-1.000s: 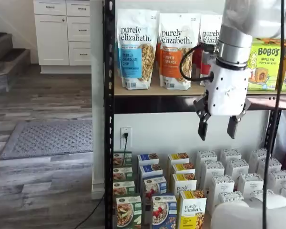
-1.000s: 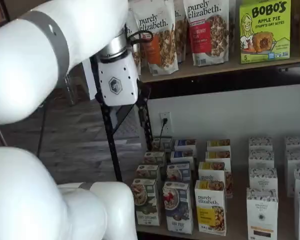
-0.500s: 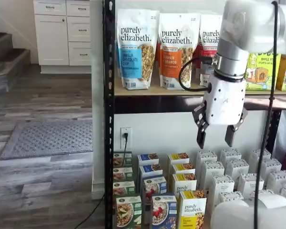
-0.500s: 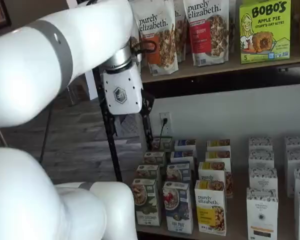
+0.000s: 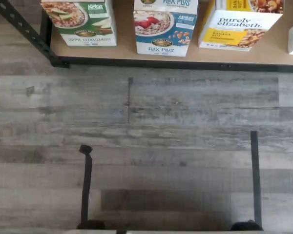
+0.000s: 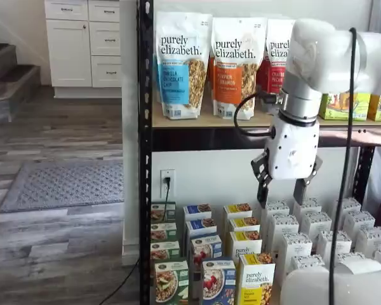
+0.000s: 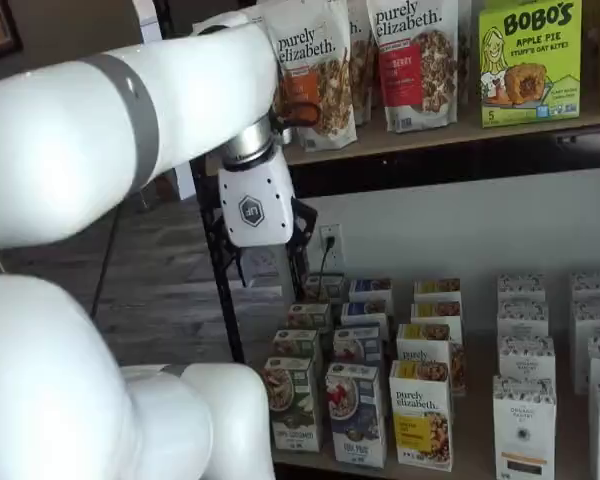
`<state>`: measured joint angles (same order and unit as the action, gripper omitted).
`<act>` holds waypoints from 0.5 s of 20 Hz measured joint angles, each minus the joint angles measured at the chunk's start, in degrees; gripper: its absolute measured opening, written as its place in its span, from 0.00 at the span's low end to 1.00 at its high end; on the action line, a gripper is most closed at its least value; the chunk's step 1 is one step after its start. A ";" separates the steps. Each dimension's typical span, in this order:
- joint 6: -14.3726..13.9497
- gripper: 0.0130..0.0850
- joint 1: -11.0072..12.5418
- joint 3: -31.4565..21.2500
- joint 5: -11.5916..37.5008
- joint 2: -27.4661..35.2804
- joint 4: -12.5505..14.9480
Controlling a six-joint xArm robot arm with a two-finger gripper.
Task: Pick up the blue and white box that is on the bottom shelf, the second box from the left
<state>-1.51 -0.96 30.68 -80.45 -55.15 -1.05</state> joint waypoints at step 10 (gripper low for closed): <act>-1.54 1.00 -1.93 -2.43 5.61 3.55 -1.06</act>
<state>-3.04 -2.89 28.25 -74.84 -51.60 -2.11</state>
